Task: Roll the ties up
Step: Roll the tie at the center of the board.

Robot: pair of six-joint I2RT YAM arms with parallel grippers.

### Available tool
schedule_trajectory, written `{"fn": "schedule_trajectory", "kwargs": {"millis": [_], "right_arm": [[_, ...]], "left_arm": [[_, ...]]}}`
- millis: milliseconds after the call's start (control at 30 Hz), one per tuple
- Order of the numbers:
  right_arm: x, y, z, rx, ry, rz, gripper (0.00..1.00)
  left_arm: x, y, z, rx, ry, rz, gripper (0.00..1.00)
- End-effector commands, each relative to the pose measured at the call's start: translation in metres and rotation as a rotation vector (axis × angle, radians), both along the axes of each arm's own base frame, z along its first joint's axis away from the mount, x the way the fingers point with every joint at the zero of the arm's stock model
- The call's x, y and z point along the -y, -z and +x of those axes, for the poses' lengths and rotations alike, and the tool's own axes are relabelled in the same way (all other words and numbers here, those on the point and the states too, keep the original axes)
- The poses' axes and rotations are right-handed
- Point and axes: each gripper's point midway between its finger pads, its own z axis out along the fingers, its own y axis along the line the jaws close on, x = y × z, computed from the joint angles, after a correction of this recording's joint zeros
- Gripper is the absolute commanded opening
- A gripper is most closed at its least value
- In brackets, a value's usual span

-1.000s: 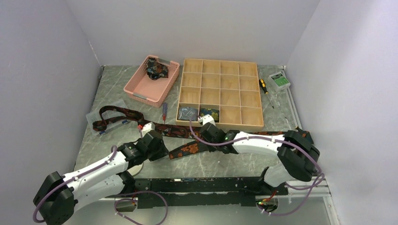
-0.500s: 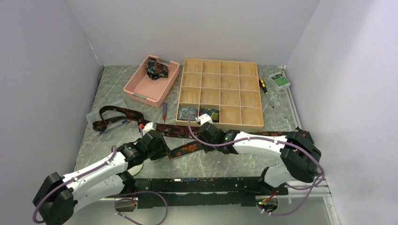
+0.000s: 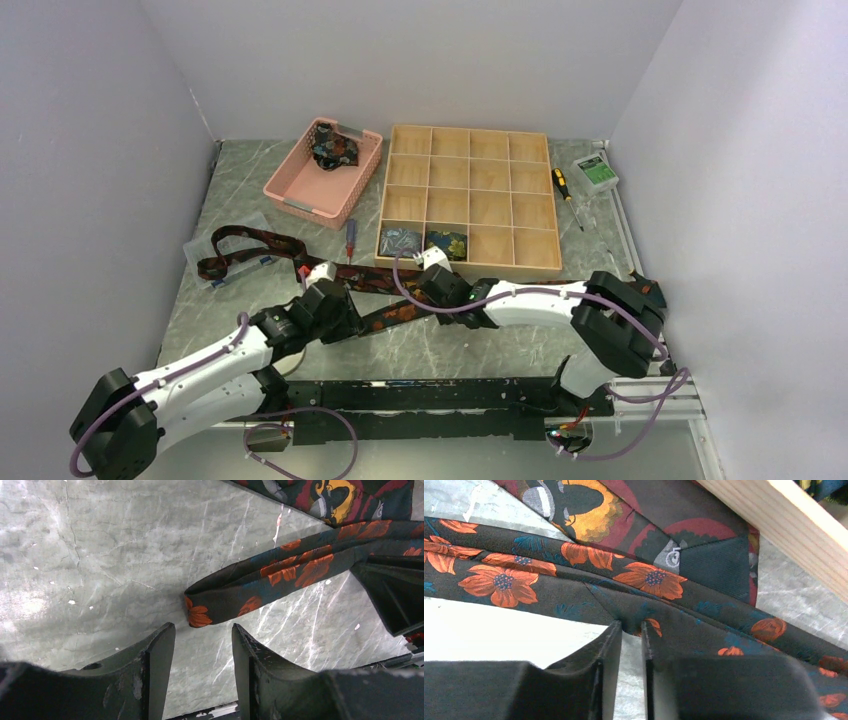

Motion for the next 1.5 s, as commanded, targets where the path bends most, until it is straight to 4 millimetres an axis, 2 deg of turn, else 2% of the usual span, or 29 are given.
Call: {"fn": "schedule_trajectory", "kwargs": {"millis": [0,100,233,367,733,1000,1067,1167,1367,1467], "right_arm": [[-0.007,0.0,0.006,0.017,0.018,0.021,0.18],[-0.008,-0.015,0.01,0.053,0.029,0.053,0.08],[-0.009,-0.034,0.016,0.091,0.035,0.061,0.04],[-0.01,-0.041,0.024,0.125,0.038,0.053,0.02],[-0.016,-0.026,0.034,0.101,0.043,0.021,0.01],[-0.018,-0.02,0.034,0.045,0.028,0.014,0.05],[-0.018,-0.018,0.033,0.031,0.027,0.012,0.07],[-0.018,-0.02,0.032,0.023,0.027,0.021,0.15],[-0.022,-0.043,0.028,0.013,0.013,0.073,0.35],[-0.024,-0.054,0.025,0.007,0.003,0.096,0.39]], "left_arm": [[0.003,-0.004,0.001,0.016,0.011,-0.024,0.51],[0.001,-0.004,0.0,0.016,0.013,-0.013,0.51],[-0.001,-0.005,0.001,0.028,0.012,-0.009,0.51],[0.0,-0.006,0.002,0.037,0.01,-0.015,0.51],[0.001,-0.013,0.01,0.101,0.026,-0.02,0.52],[0.0,-0.003,0.017,0.141,0.046,0.011,0.52],[0.003,-0.001,0.018,0.151,0.051,0.0,0.52],[0.004,0.001,0.02,0.165,0.063,0.002,0.52],[0.008,0.002,0.022,0.197,0.097,-0.006,0.52],[0.008,0.004,0.021,0.2,0.108,-0.003,0.51]]}}
